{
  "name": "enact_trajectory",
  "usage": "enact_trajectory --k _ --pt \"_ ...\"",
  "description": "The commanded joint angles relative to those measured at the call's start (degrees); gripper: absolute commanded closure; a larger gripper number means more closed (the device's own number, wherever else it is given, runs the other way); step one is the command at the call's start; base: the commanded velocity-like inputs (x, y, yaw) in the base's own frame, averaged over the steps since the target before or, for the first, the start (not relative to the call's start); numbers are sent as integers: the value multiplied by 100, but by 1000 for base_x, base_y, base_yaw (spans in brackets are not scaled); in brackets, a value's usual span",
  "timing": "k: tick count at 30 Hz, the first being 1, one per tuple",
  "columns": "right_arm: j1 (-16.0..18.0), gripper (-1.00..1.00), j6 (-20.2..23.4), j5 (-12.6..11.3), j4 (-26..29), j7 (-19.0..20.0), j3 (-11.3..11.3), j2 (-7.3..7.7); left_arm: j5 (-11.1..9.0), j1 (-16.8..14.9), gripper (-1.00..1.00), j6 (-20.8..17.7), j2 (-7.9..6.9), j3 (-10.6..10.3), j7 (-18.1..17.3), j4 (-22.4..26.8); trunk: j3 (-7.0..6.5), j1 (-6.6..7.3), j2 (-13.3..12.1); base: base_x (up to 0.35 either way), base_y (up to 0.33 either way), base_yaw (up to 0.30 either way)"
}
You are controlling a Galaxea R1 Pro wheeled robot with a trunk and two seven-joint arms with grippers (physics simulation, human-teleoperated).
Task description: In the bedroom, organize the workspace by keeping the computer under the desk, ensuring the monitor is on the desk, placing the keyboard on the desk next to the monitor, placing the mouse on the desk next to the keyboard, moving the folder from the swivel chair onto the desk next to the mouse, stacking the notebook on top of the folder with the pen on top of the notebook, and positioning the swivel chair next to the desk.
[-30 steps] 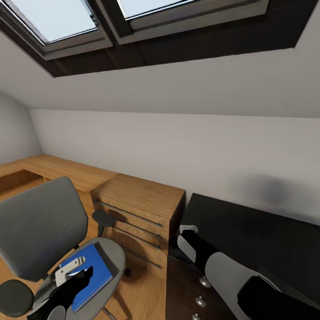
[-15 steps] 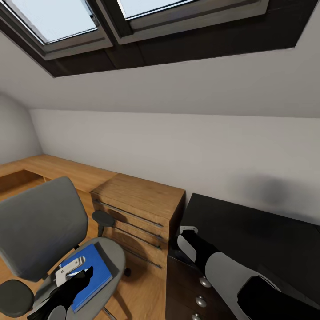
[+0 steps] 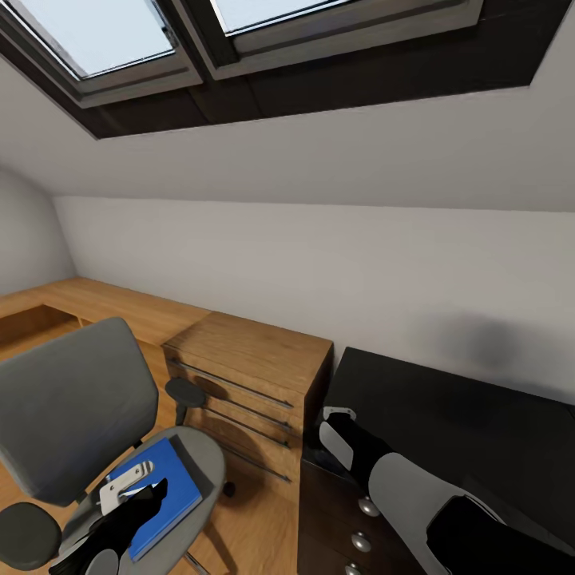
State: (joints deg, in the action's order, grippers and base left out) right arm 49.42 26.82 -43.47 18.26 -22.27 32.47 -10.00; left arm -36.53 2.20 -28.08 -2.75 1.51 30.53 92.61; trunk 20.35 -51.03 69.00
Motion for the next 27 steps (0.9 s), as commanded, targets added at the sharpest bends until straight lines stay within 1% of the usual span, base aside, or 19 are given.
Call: enact_trajectory --k 1,13,27 --pt "6 -100 16 -44 4 -42 35 0 -56 0 -100 -8 -3 -1 41 12 6 -1 4 0 0 0" --pt "6 -100 1 -48 -221 -149 27 0 -56 0 -100 -8 -6 7 41 12 6 -1 4 0 0 0" --pt "6 -100 -16 -48 -235 -147 31 0 -56 0 -100 -5 -6 7 41 12 6 -1 4 0 0 0"
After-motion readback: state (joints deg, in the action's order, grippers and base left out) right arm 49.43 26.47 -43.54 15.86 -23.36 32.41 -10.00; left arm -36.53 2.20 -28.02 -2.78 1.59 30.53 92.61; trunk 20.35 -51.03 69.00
